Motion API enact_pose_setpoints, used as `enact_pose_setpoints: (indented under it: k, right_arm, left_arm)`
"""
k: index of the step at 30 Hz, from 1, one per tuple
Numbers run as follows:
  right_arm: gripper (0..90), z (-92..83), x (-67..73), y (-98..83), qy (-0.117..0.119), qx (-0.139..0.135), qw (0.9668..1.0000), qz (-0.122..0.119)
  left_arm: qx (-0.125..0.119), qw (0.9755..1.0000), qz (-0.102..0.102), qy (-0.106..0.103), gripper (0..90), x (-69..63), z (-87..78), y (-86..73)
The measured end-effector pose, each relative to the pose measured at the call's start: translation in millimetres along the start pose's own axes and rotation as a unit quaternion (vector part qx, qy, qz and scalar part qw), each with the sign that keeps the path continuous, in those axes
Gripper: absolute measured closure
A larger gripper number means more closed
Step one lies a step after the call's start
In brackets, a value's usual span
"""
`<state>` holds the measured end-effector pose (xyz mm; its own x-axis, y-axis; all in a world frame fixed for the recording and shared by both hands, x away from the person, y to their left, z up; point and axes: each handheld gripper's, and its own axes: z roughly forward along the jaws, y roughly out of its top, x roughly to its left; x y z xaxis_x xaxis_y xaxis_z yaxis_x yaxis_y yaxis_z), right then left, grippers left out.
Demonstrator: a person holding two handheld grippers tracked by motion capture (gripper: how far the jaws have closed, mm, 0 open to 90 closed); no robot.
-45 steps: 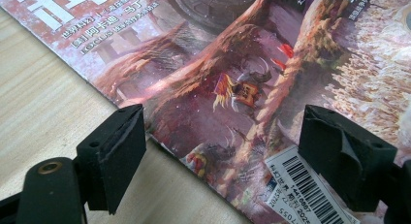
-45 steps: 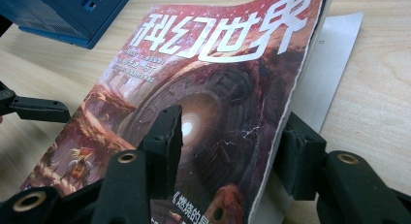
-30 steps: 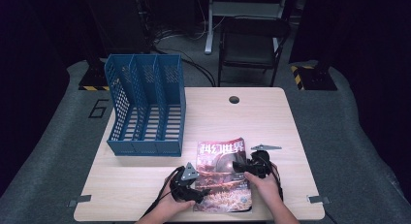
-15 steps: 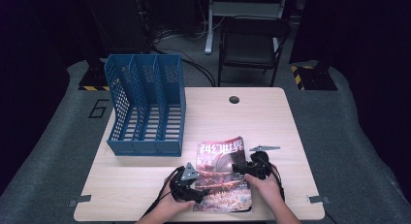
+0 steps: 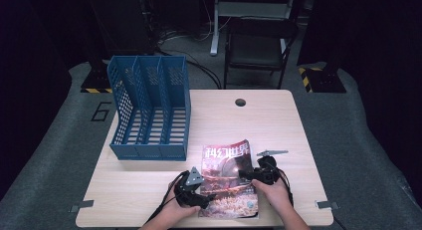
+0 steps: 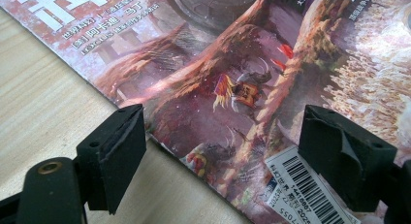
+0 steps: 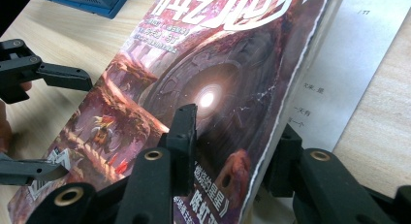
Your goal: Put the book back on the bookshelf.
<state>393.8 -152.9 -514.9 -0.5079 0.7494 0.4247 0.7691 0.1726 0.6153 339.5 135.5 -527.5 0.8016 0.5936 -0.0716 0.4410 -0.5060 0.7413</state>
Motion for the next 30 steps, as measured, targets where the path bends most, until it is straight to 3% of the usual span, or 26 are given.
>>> enact_pose_setpoints:
  k: [6, 8, 16, 23, 30]
  right_arm:
    - [64.7, 0.6, 0.0, 0.1, 0.001, 0.003, 1.0000, -0.002]
    - [65.0, 0.8, 0.1, 0.1, 0.001, 0.002, 1.0000, -0.003]
    - [68.1, 1.2, 0.8, 0.3, 0.004, 0.000, 0.9999, -0.010]
    - [75.5, -1.0, 3.0, 1.1, 0.010, -0.008, 0.9997, -0.021]
    - [81.4, -4.5, 4.6, 2.1, 0.021, -0.018, 0.9995, -0.012]
  left_arm:
    - [-0.007, 1.0000, -0.005, -0.003, 17.2, -0.6, 0.6, -1.1]
    - [-0.004, 1.0000, 0.004, -0.001, 17.2, 0.6, 0.0, -1.1]
    - [-0.004, 1.0000, 0.004, -0.001, 17.2, 0.7, 0.0, -1.2]
    - [-0.007, 1.0000, -0.004, -0.003, 17.2, -0.3, 0.6, -1.2]
    - [-0.005, 1.0000, 0.000, 0.000, 17.2, 0.2, 0.4, -0.6]
